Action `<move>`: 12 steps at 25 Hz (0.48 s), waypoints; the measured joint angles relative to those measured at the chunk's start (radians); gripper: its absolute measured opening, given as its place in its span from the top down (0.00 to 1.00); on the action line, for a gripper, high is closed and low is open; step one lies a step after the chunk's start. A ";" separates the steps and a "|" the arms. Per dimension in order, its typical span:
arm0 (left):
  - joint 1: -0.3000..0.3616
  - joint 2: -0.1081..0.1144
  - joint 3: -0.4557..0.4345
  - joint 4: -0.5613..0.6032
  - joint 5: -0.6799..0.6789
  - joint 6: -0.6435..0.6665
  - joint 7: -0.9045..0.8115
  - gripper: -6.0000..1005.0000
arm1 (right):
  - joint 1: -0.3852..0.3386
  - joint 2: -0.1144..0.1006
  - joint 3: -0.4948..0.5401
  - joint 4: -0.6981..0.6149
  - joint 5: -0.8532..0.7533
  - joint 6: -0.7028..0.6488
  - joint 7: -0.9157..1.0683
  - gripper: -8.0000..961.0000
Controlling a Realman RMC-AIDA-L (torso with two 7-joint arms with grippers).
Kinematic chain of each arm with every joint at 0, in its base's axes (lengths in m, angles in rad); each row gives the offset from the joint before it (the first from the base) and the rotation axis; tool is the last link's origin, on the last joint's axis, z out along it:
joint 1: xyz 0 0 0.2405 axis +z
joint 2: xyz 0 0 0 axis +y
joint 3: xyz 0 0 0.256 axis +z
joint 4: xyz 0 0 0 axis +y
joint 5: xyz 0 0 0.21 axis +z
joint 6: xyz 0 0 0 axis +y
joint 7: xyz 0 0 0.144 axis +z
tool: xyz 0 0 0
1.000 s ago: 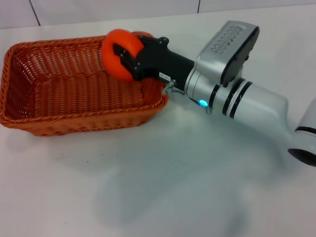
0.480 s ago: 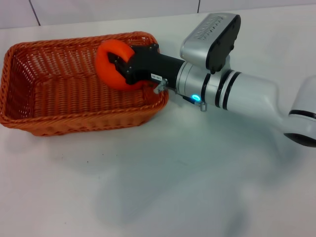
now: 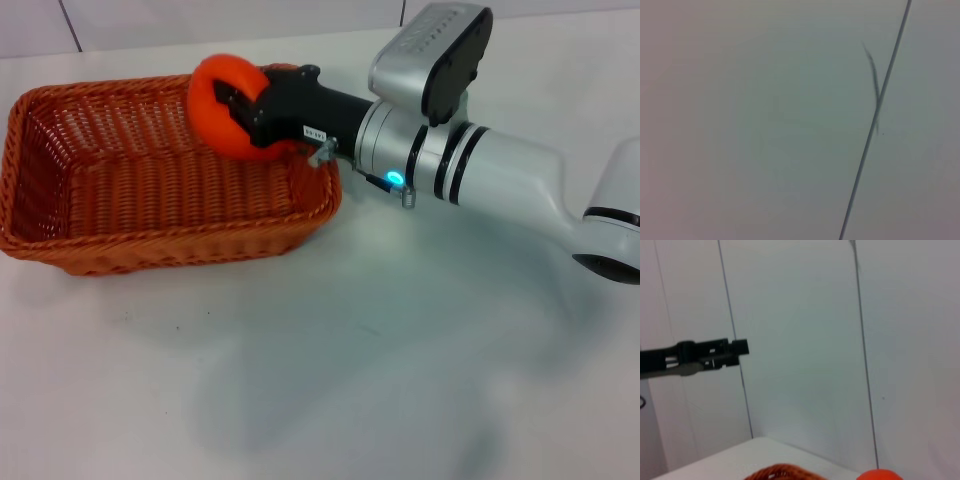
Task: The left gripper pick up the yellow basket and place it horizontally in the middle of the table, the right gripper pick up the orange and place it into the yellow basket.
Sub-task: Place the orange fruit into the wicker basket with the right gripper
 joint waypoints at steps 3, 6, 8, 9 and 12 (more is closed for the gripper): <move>-0.003 0.000 0.000 -0.001 0.000 -0.004 0.000 0.12 | -0.007 0.001 0.024 -0.005 0.000 -0.024 -0.003 0.81; -0.005 0.000 0.001 -0.001 0.000 -0.010 0.000 0.12 | -0.010 0.001 0.046 -0.006 0.000 -0.039 -0.006 0.75; -0.006 0.000 0.003 -0.002 0.000 -0.013 0.000 0.12 | -0.011 0.001 0.052 -0.011 0.000 -0.040 -0.003 0.71; -0.007 0.000 0.004 -0.002 0.000 -0.014 0.000 0.12 | -0.011 0.001 0.053 -0.013 0.000 -0.040 -0.002 0.69; -0.008 0.000 0.002 -0.002 0.000 -0.014 0.000 0.12 | -0.007 0.000 0.053 -0.017 0.001 -0.040 -0.001 0.63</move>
